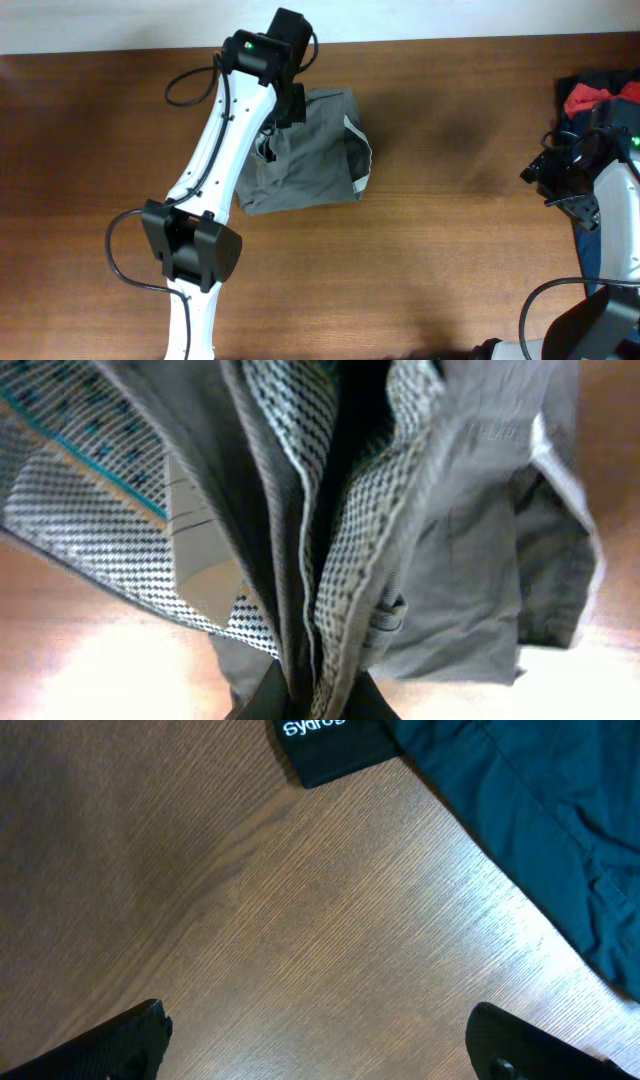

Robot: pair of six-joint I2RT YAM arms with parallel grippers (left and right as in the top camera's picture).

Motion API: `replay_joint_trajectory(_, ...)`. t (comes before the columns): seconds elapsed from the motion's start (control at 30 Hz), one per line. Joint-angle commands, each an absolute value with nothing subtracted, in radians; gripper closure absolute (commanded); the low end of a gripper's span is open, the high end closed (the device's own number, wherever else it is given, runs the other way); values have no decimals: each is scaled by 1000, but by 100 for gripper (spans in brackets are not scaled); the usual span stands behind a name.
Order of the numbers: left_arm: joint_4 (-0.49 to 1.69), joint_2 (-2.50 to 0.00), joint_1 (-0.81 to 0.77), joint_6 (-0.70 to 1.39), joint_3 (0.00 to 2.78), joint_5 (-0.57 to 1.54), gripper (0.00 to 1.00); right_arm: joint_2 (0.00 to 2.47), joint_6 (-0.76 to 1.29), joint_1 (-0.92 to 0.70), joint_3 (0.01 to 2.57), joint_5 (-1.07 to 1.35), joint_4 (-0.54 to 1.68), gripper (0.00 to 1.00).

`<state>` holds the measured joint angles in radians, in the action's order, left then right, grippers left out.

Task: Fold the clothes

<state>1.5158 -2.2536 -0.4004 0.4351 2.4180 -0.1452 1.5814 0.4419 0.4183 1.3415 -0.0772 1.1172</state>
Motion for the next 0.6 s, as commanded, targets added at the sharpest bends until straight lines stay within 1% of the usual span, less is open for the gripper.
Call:
replay_joint_trajectory(0.0, 1564, -2253, -400, 440, 2489, -155, 99, 1576, 451, 420, 1358, -79, 1117, 1)
replay_joint_trajectory(0.17, 1688, -2252, -366, 418, 2597, -285, 99, 1576, 451, 420, 1358, -79, 1117, 1)
replay_joint_trajectory(0.4, 1688, -2197, -274, 338, 2600, -281, 99, 1576, 451, 420, 1358, -79, 1117, 1)
replay_joint_trajectory(0.57, 1688, -2155, -153, 302, 2600, -284, 99, 1576, 451, 420, 1358, -79, 1117, 2)
